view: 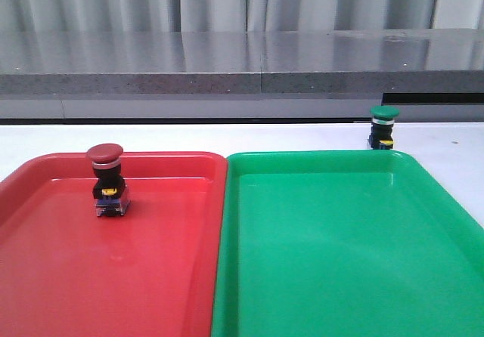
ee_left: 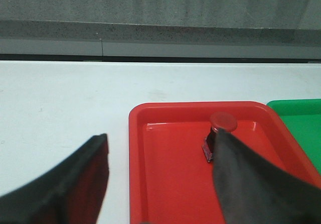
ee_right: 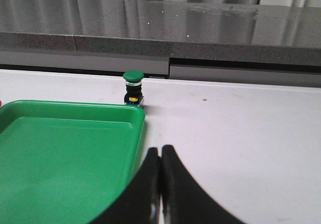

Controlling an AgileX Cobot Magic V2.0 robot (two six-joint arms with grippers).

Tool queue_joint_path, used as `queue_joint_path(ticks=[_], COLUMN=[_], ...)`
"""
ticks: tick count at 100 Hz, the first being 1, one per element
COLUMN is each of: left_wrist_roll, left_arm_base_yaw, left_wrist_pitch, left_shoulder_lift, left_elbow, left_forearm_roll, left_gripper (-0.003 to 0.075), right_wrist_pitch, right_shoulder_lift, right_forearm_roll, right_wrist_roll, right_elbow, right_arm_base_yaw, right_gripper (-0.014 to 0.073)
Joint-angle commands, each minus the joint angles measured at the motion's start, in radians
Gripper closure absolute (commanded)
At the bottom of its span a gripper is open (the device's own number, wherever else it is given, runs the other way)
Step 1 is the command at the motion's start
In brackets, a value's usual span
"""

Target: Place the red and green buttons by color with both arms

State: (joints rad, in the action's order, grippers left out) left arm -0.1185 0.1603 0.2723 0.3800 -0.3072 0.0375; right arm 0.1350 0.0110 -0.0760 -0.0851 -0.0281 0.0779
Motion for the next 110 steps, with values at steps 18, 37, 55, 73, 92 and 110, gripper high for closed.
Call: queue_joint_path(ticks=[18,37,55,73,92,110], left_wrist_roll=[-0.005,-0.005,-0.005,-0.005,-0.005,-0.004], left_arm_base_yaw=[-0.002,-0.002,-0.002,-0.002,-0.002,-0.002], left_wrist_pitch=[-0.070,-0.070,-0.070,-0.070,-0.070,-0.101], left_shoulder_lift=[0.005,0.005,0.005,0.005,0.005,-0.002], left_elbow=[-0.028,-0.028,-0.028,-0.028,-0.028,-0.028], left_forearm_roll=[0.000,0.000,0.000,0.000,0.000,-0.050], left_gripper=[0.0740,0.0739,0.0739,0.0739,0.0739,0.0739], right_wrist_pitch=[-0.089,-0.089,-0.089,-0.089,-0.089,-0.089], right_shoulder_lift=[0.020,0.020,0.020,0.020,0.020,0.020], right_forearm_roll=[-0.008,-0.008,-0.008,-0.008,-0.008,-0.008], right_wrist_roll=[0.007,0.007,0.007,0.007,0.007,0.007], right_elbow=[0.016,0.016,0.016,0.016,0.016,0.016], right_arm_base_yaw=[-0.007,-0.007,-0.007,-0.007,-0.007,-0.007], right_gripper=[0.0660,0.0660,0.0660,0.0660,0.0660,0.0660])
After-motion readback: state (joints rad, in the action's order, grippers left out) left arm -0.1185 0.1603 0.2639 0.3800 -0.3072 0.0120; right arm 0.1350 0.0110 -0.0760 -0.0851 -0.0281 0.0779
